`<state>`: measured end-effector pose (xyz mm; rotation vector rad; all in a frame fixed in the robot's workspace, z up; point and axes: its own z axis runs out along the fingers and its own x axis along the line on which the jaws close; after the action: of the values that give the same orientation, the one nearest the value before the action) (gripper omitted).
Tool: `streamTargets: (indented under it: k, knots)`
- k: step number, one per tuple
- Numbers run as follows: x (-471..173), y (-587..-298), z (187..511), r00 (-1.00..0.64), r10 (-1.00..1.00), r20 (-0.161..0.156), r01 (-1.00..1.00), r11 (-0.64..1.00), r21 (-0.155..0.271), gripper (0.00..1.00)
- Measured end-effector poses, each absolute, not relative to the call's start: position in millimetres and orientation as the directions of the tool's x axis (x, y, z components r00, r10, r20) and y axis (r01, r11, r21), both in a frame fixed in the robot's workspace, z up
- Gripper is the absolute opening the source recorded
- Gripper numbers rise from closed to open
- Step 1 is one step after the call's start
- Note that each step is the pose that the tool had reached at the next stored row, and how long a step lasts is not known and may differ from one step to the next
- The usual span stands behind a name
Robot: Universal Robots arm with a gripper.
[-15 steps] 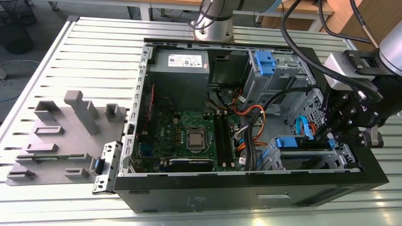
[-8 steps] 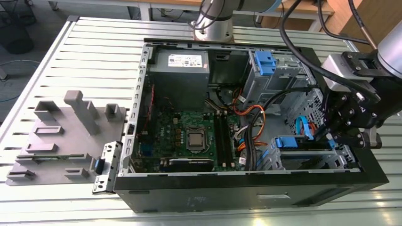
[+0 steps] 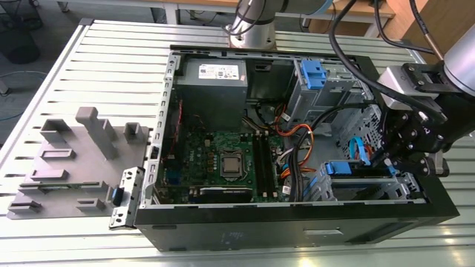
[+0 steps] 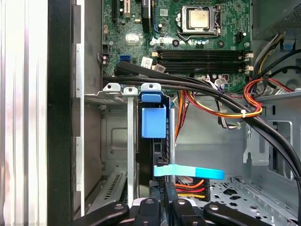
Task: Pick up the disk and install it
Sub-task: 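Insert the second disk wire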
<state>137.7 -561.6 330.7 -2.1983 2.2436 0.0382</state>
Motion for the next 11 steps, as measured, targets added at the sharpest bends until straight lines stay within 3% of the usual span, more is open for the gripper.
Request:
streamTargets:
  k: [11]
  knots:
    - [137.7,-561.6,327.3,-0.021,-1.0,-0.016,-1.0,0.02,0.017,0.16]
